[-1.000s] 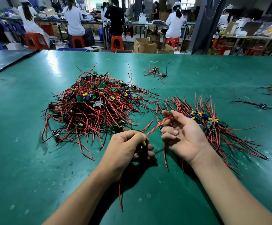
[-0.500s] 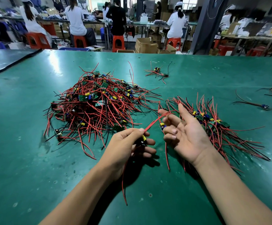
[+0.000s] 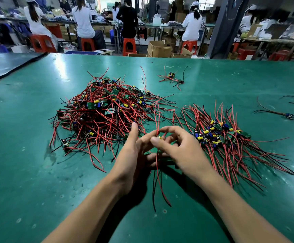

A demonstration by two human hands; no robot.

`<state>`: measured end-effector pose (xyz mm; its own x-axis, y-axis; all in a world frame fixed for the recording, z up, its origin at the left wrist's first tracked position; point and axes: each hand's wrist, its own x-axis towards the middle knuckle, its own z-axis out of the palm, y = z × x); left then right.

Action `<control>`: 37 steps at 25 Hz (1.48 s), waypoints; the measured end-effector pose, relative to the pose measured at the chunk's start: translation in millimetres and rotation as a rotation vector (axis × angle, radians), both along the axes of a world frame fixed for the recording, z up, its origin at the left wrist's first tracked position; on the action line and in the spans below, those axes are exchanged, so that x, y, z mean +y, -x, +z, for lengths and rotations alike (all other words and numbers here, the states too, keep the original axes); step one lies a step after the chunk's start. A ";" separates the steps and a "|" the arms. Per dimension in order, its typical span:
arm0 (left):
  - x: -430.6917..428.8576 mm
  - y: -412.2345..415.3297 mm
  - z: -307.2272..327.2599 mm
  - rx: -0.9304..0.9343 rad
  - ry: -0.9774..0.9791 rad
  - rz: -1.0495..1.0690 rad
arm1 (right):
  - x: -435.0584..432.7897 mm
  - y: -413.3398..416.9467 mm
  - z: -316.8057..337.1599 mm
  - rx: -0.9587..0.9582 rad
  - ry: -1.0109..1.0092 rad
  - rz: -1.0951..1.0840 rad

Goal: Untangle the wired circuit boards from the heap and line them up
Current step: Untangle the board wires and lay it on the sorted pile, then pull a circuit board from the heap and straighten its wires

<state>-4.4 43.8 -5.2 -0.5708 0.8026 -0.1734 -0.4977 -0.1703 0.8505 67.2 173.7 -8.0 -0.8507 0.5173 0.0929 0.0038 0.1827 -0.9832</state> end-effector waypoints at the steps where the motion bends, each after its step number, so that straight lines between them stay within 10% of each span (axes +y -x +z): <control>1: -0.1 -1.1 -0.5 0.022 0.011 -0.005 | -1.3 0.0 -2.2 -0.011 -0.067 -0.004; 6: 4.5 -5.8 -3.2 0.161 0.085 0.170 | 21.9 -0.1 0.0 -0.046 -0.391 -0.317; 13: -5.5 -1.6 -13.5 1.190 0.518 0.504 | 46.2 -8.7 -0.2 -0.233 -0.779 -0.487; 18: -6.3 -3.5 -16.8 1.310 0.735 0.427 | 26.1 -3.1 -6.7 -0.234 -1.086 -0.126; 28: -7.4 -4.5 -13.0 1.407 1.008 0.401 | 33.9 -2.3 -9.4 -0.327 -1.116 -0.272; 37: -7.4 -10.0 -10.9 1.438 0.786 0.403 | 29.9 -2.9 -14.1 -0.448 -1.169 -0.238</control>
<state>5.6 36.5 -16.1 -0.7432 0.5547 0.3740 0.6670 0.5713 0.4781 70.1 203.6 -22.0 -0.8235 0.4652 0.3246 0.4440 0.8848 -0.1415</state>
